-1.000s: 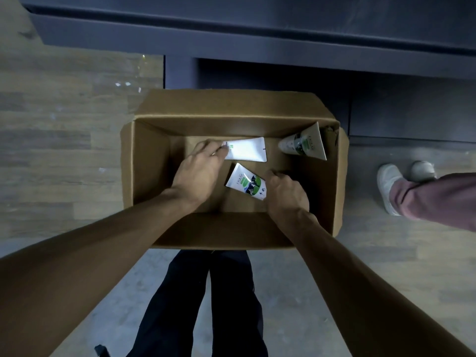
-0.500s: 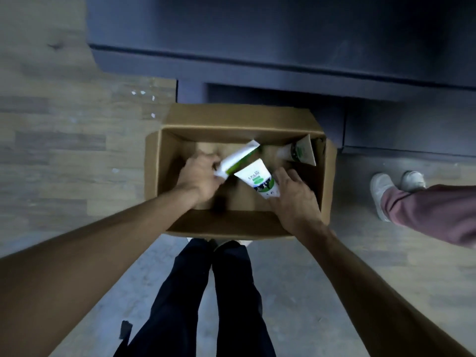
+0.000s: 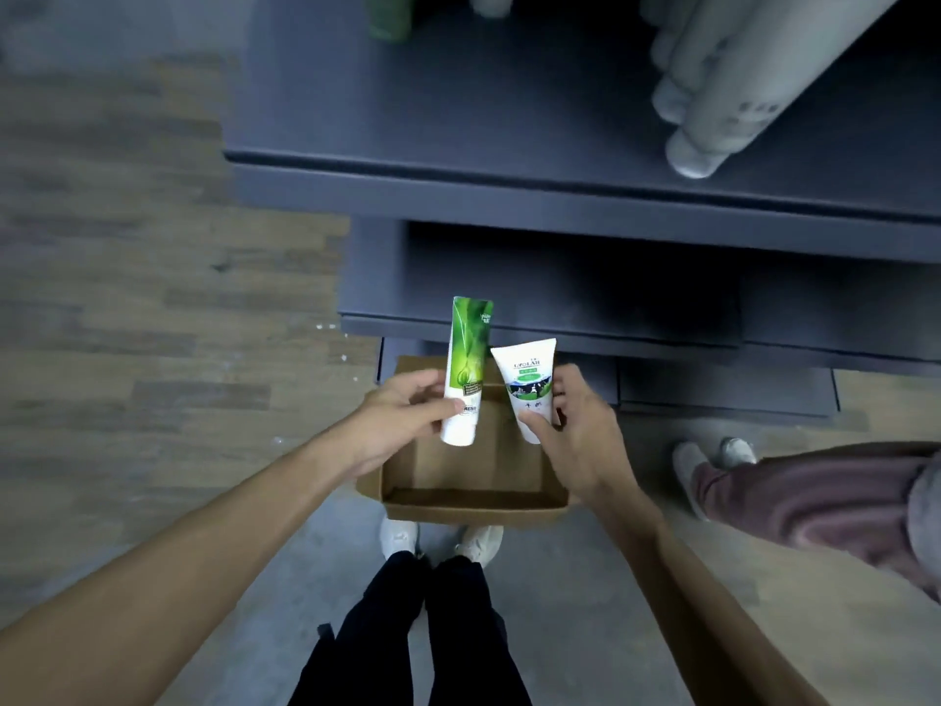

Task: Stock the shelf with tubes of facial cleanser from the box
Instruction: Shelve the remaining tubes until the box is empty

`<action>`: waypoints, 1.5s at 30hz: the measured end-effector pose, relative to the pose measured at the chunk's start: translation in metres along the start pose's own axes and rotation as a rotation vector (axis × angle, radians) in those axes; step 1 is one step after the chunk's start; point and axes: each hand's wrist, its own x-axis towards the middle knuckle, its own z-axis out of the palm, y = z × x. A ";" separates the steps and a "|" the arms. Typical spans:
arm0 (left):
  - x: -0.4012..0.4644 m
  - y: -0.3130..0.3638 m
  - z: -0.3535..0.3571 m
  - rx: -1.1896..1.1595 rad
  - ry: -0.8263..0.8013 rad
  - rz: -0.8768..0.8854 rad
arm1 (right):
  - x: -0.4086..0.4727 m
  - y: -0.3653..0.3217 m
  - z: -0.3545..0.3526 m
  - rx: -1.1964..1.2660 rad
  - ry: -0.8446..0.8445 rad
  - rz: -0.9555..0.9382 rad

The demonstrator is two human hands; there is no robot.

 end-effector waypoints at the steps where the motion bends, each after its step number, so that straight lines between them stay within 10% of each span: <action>1: -0.006 0.014 0.002 -0.042 -0.017 0.015 | -0.003 -0.010 -0.008 0.008 0.018 -0.009; 32: -0.094 0.205 -0.016 0.473 0.218 0.808 | -0.054 -0.174 -0.098 0.280 0.388 -0.194; 45: -0.057 0.231 -0.004 0.552 0.369 0.794 | -0.010 -0.181 -0.128 0.299 0.431 -0.210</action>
